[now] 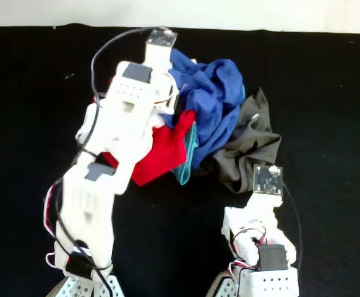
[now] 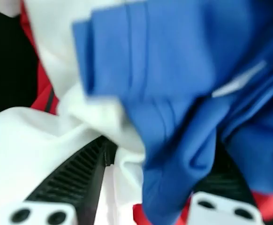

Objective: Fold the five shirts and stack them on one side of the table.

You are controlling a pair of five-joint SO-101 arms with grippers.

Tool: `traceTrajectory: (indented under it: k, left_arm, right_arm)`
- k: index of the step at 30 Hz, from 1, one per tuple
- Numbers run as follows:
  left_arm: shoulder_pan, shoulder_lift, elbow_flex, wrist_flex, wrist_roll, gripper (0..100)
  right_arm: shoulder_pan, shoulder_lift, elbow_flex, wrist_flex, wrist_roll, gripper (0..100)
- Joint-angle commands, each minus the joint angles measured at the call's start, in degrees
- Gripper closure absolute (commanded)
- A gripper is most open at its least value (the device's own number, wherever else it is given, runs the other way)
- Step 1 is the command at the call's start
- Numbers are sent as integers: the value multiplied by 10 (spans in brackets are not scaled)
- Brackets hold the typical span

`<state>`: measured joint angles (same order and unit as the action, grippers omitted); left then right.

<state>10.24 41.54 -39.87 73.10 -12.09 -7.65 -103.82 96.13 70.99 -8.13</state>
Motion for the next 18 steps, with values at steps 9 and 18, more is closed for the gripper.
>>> traceTrajectory:
  k: [9, 18]
  left_arm:
    - [-151, 171, -271, 206, -33, 989]
    - [-408, 154, -475, 282, -84, 992]
  right_arm:
    - [-3, -6, 74, 1, -6, 993]
    - [-3, -6, 74, 1, -6, 993]
